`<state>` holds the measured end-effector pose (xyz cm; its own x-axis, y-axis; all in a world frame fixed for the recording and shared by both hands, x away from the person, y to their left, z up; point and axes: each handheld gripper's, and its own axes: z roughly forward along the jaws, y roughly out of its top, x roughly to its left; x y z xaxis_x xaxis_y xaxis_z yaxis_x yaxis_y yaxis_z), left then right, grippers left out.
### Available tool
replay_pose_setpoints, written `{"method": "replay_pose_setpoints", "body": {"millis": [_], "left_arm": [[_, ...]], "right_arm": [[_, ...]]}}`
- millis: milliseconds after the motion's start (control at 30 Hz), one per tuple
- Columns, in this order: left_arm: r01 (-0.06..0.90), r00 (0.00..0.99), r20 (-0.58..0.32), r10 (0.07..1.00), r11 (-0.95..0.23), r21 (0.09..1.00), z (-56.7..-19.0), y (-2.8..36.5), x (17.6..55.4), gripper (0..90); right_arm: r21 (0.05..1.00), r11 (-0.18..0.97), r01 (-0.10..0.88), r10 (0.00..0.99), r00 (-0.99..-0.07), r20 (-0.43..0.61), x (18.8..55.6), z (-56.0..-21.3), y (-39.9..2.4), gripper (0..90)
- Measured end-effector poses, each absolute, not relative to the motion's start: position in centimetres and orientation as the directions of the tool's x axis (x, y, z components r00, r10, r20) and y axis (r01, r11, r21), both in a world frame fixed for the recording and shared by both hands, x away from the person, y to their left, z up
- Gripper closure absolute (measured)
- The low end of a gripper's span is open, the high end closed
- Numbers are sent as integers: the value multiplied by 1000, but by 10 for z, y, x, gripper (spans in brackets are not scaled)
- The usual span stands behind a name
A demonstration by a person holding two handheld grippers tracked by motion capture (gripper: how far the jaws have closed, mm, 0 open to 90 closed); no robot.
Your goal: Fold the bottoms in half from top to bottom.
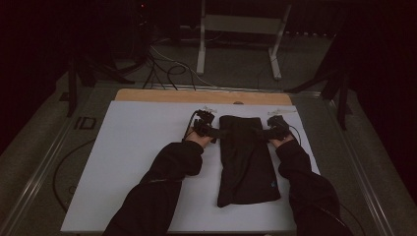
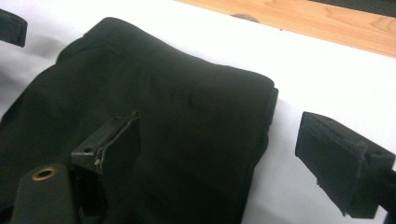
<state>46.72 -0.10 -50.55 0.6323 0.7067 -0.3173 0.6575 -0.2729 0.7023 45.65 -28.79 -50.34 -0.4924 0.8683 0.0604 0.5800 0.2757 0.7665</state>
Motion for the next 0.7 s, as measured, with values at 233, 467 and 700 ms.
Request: {"method": "replay_pose_setpoints", "body": {"millis": [233, 467, 700], "left_arm": [[688, 607, -366, 705, -236, 686, -511, -7, 471, 20], [694, 621, -344, 704, -290, 660, -514, -12, 474, 17], [702, 618, -336, 711, -306, 643, -517, -14, 477, 85]], "right_arm": [[748, 261, 611, 877, -474, 81, 461, -504, -290, 137], [731, 253, 634, 880, -464, 99, 464, -508, -289, 139], [720, 252, 646, 883, -459, 102, 469, -510, -291, 142]]}}
